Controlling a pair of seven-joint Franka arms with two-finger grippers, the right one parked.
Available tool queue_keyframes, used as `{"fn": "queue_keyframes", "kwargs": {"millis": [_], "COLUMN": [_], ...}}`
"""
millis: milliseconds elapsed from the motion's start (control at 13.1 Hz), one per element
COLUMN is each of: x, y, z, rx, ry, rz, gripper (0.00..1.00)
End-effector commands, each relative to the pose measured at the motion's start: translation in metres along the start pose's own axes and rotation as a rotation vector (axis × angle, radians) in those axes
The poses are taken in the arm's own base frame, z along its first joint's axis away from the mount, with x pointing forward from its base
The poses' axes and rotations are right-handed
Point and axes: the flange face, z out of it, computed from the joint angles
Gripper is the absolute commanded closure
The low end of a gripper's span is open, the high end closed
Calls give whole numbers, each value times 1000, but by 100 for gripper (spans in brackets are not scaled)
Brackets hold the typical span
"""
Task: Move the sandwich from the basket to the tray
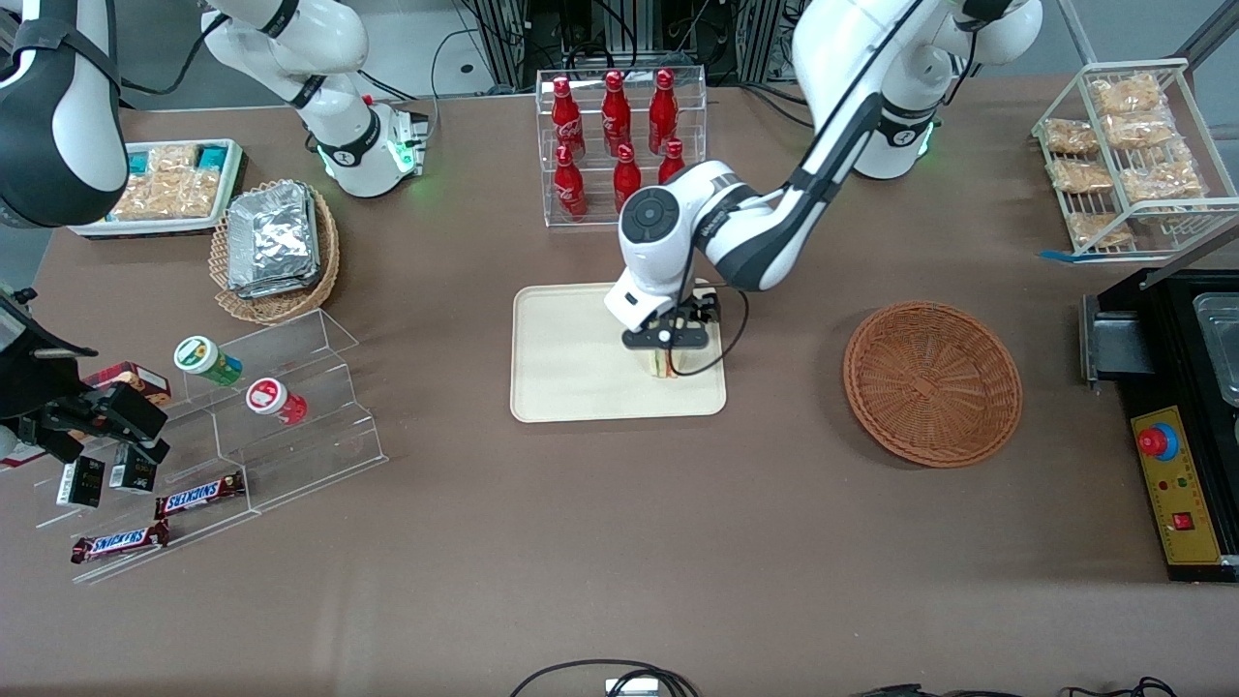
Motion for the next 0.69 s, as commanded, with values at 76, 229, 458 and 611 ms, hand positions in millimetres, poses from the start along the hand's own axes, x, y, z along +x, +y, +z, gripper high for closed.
{"fn": "queue_keyframes", "kwargs": {"millis": [76, 229, 458, 611], "x": [49, 72, 101, 115], "y": [-39, -69, -122, -153], "z": [-46, -68, -95, -105], "rx": [0, 15, 43, 43], "ry": [11, 6, -14, -12], "rz": [-123, -196, -282, -328], "gripper": [1, 1, 1, 1]}}
